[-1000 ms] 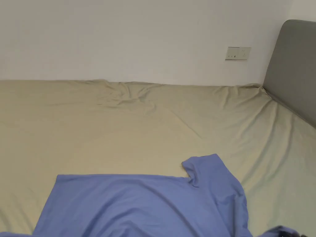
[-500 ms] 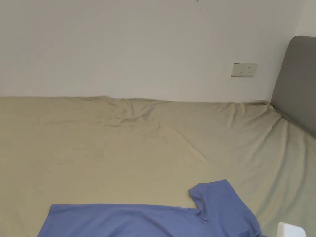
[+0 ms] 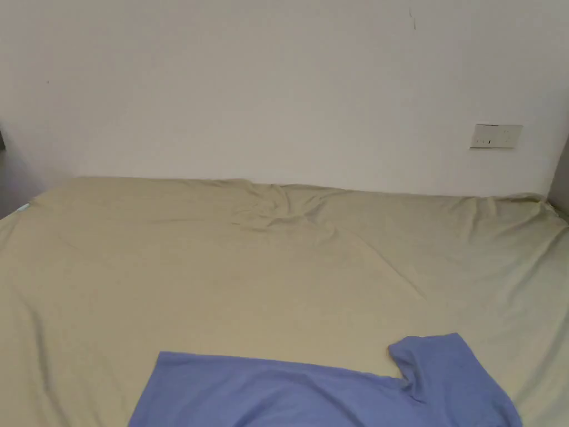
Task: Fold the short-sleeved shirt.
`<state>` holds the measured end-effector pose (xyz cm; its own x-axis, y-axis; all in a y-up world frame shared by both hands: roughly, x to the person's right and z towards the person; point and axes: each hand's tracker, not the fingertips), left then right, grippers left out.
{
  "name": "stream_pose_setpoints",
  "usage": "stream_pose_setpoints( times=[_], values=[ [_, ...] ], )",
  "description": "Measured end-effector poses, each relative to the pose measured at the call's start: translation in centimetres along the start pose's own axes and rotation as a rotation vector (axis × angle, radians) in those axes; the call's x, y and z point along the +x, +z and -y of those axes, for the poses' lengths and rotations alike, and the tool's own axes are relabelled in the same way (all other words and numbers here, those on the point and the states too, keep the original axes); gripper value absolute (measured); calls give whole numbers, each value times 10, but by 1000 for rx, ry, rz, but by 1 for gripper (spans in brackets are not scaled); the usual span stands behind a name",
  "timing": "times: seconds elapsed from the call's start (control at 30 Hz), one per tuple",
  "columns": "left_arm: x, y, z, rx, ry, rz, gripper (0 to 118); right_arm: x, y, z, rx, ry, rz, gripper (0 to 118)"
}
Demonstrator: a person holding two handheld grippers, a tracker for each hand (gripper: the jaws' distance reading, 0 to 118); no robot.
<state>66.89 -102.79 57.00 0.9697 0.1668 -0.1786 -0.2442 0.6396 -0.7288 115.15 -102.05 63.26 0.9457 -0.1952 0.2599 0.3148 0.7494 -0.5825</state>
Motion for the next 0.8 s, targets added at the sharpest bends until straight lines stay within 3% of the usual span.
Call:
stream_pose_setpoints(
  times=[0.07, 0.23, 0.43, 0.47, 0.5, 0.53, 0.57, 0.6, 0.73, 0.77, 0.8],
  values=[
    [2, 15, 17, 11, -30, -11, 0, -6, 18, 22, -21, -15, 51, 2],
    [9, 38, 46, 22, 18, -22, 0, -21, 47, 60, -62, 5, 38, 1],
    [3, 24, 26, 69, -7, 70, 1, -23, 40, 52, -81, -10, -8, 1],
    [-1, 17, 17, 59, 4, 105, 8, -25, 40, 49, -71, -15, -4, 1],
    [-3, 6, 11, 33, 28, 128, 25, -26, 40, 47, -61, -15, -9, 1],
    [-7, -5, 2, 1, 67, 164, 66, -26, 41, 44, -52, -15, -21, 1],
    [-5, -18, -4, -47, 87, 162, 87, -28, 41, 42, -46, -14, -36, 1],
    [-5, -28, -6, -78, 79, 143, 98, -30, 41, 40, -45, -14, -50, 1],
    [6, -61, -5, -61, 0, 71, 87, -35, 42, 37, -54, 3, -92, 2],
    [6, -70, -2, -81, -15, 40, 77, -37, 40, 36, -58, 10, -91, 2],
    [8, -77, -1, -118, -24, 40, 59, -37, 39, 38, -61, 17, -89, 2]
  ],
)
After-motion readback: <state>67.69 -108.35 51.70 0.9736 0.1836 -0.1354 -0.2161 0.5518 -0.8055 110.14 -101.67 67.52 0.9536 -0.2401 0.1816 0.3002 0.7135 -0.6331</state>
